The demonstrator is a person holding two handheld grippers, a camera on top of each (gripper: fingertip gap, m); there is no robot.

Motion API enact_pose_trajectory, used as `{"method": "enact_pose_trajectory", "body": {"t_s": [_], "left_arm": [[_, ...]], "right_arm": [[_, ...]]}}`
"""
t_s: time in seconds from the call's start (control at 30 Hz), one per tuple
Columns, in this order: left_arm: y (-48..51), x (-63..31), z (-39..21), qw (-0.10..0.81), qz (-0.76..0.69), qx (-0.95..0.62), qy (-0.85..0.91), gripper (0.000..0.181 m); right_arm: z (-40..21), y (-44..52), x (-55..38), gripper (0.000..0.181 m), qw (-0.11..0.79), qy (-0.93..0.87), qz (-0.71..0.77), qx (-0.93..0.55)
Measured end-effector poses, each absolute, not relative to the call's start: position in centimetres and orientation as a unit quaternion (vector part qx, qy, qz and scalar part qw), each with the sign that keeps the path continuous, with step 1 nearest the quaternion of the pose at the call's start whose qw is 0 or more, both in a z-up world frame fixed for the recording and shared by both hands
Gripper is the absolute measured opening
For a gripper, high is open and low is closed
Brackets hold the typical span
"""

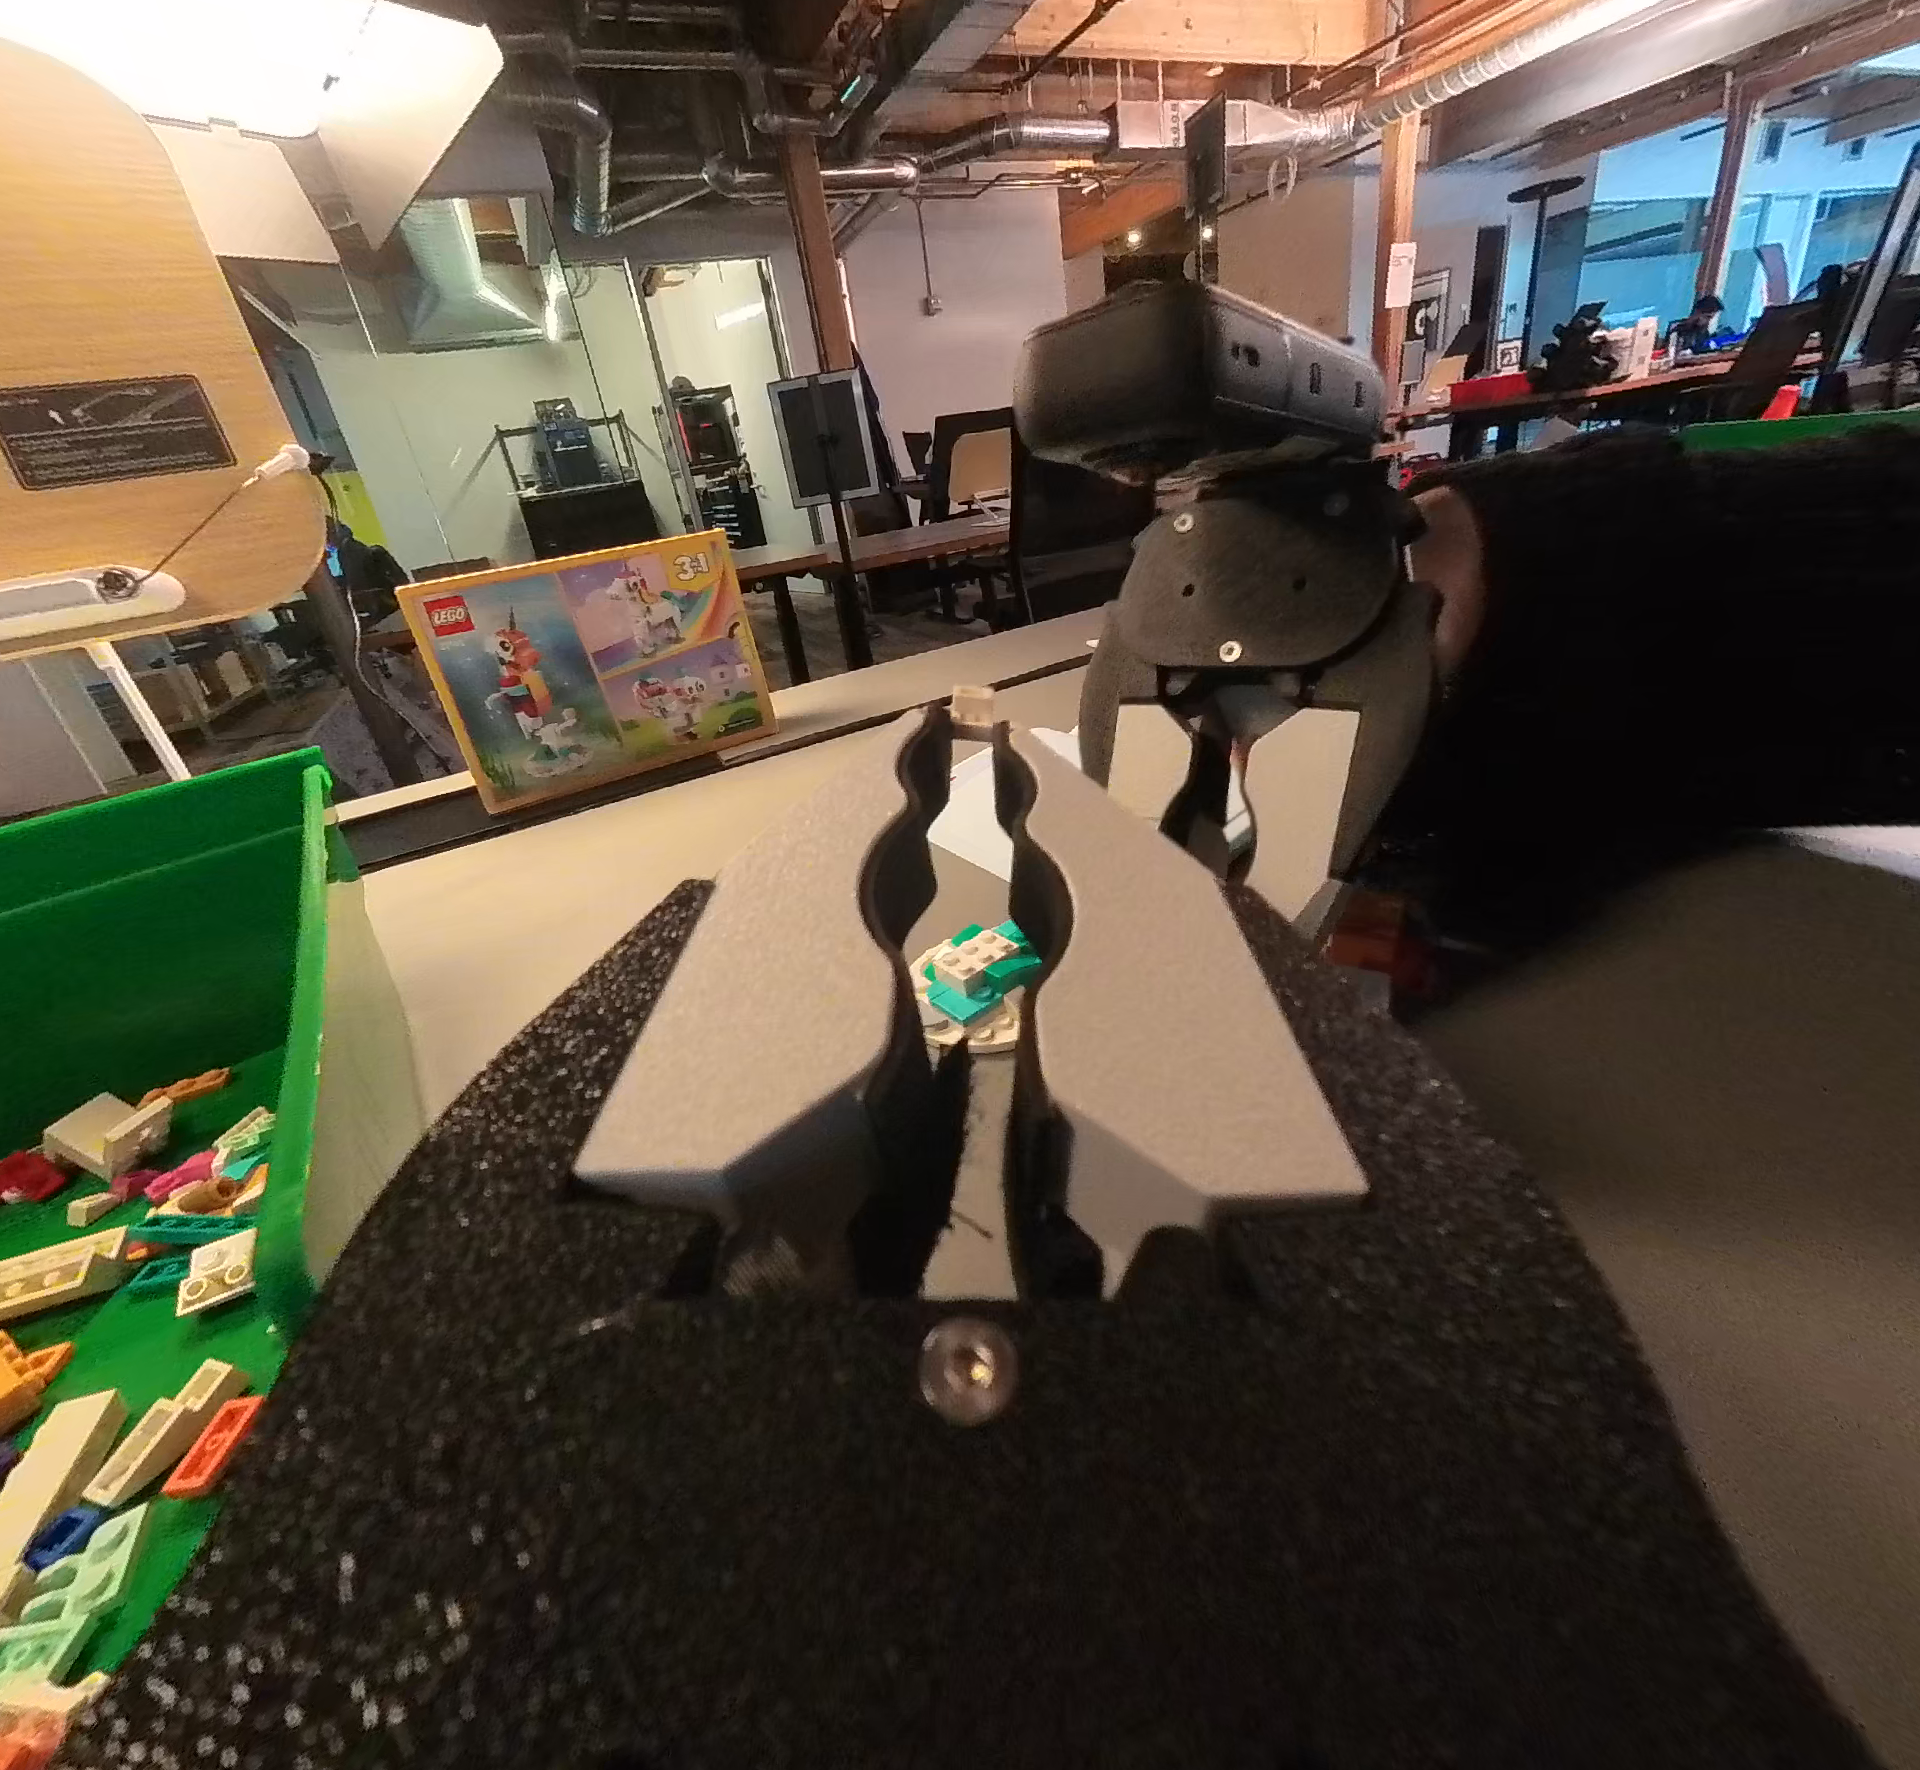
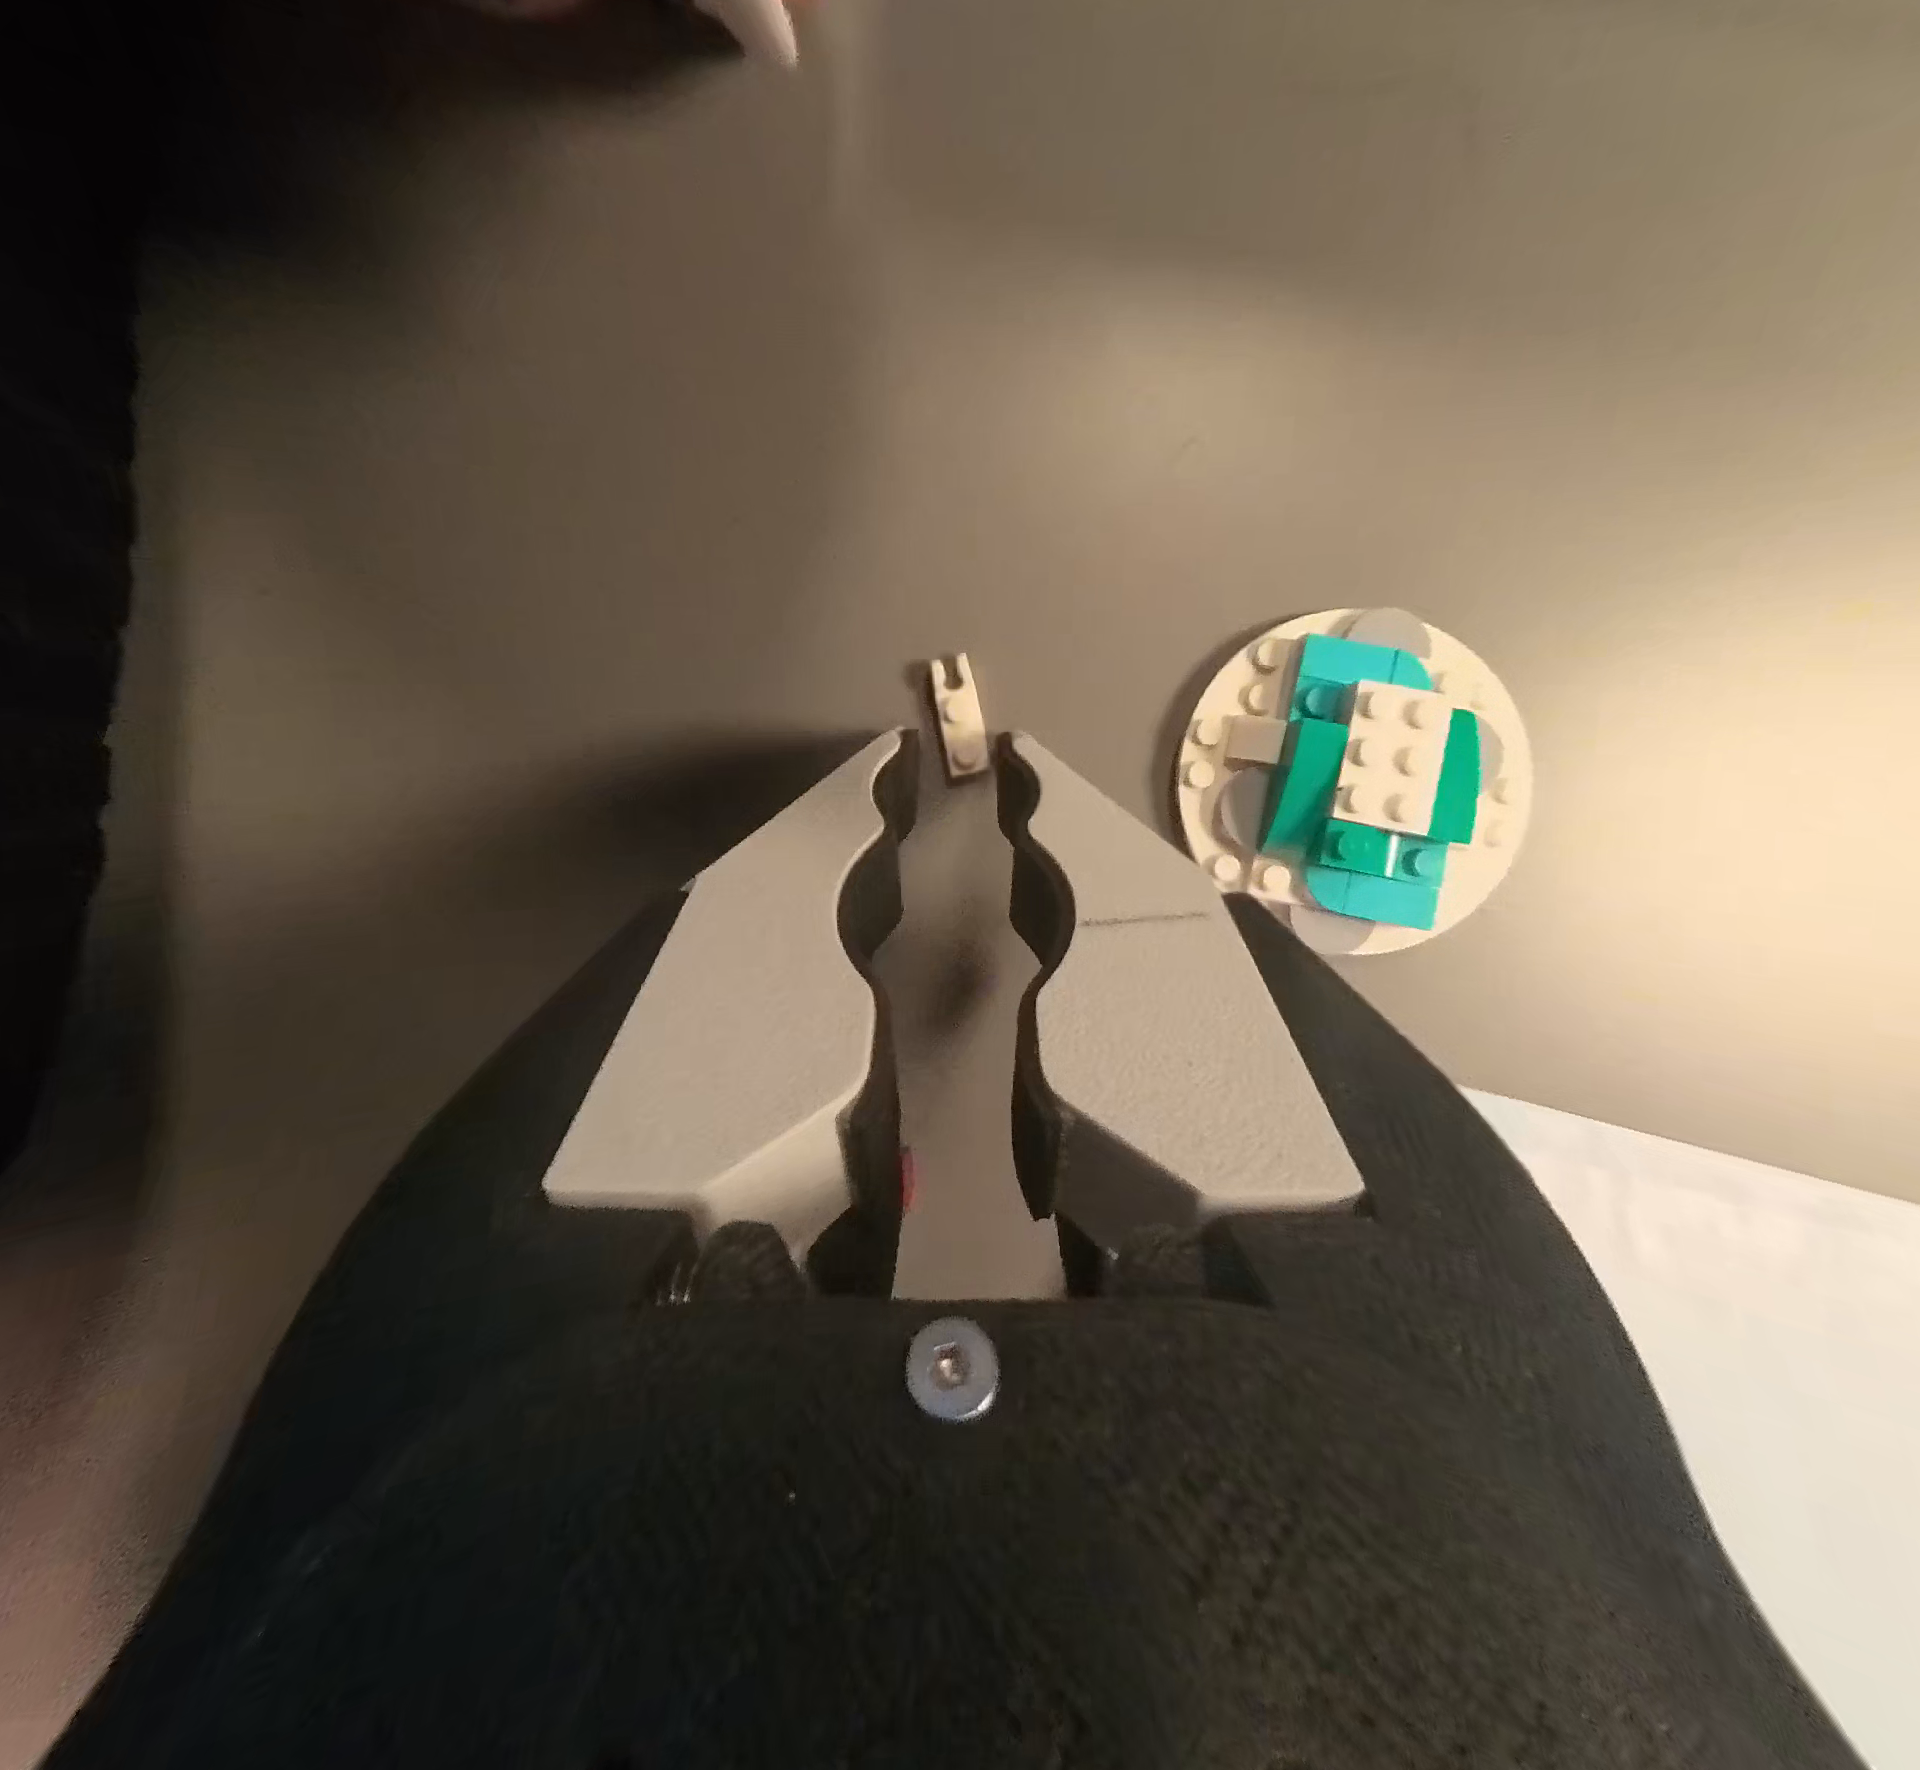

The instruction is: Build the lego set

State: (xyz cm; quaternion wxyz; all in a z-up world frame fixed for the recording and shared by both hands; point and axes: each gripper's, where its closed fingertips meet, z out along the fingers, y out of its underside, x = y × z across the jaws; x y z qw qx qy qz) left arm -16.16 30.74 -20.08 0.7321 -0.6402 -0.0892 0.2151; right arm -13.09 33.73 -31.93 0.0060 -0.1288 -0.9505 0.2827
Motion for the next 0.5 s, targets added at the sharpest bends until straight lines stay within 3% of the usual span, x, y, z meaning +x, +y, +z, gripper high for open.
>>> {"method": "enact_pose_trajectory", "body": {"t_s": [0.27, 0.5], "left_arm": [[30.8, -16.1, -20.2, 0.731, 0.214, -0.642, -0.087, 0.005], [31.0, -16.0, -20.5, 0.724, 0.218, -0.649, -0.081, 0.005]], "right_arm": [[-30.8, 34.8, -13.0, 0.007, 0.019, -0.945, 0.292, -0.147], [-28.5, 42.3, -10.1, 0.006, 0.112, -0.91, 0.289, -0.275]]}}
